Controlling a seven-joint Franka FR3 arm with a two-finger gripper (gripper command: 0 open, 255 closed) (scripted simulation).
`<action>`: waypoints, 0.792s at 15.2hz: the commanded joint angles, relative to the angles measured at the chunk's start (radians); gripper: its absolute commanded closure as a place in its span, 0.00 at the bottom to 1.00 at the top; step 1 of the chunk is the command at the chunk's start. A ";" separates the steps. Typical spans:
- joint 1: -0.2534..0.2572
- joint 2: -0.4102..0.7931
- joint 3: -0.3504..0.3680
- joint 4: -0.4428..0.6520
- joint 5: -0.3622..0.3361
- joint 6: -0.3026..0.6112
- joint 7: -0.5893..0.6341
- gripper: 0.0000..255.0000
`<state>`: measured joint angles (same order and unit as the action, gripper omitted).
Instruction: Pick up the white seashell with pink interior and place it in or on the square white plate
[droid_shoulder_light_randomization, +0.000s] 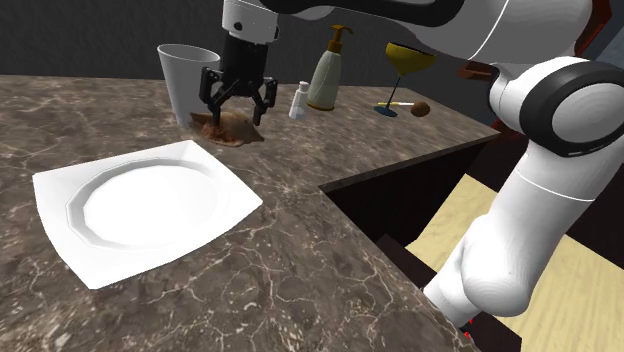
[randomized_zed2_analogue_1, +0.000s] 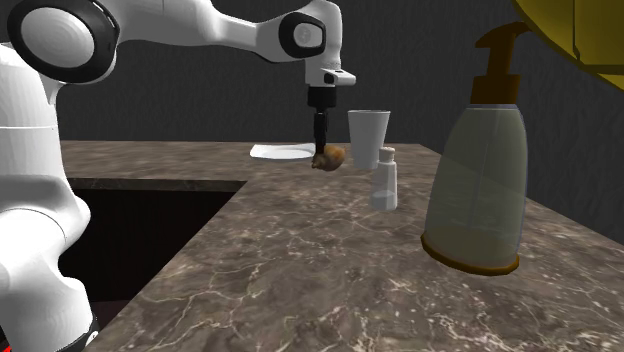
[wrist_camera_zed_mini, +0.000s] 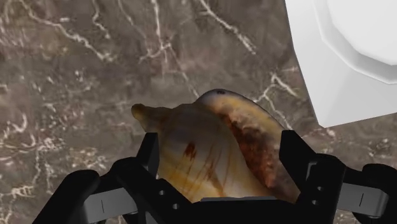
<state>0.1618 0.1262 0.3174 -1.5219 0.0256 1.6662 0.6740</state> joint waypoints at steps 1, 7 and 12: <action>0.005 0.008 0.006 -0.013 0.006 0.002 0.000 1.00; 0.009 0.028 0.006 0.021 0.000 -0.013 0.004 1.00; 0.014 0.045 0.007 0.112 -0.006 -0.087 0.011 1.00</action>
<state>0.1697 0.1562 0.3185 -1.4211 0.0152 1.5923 0.6846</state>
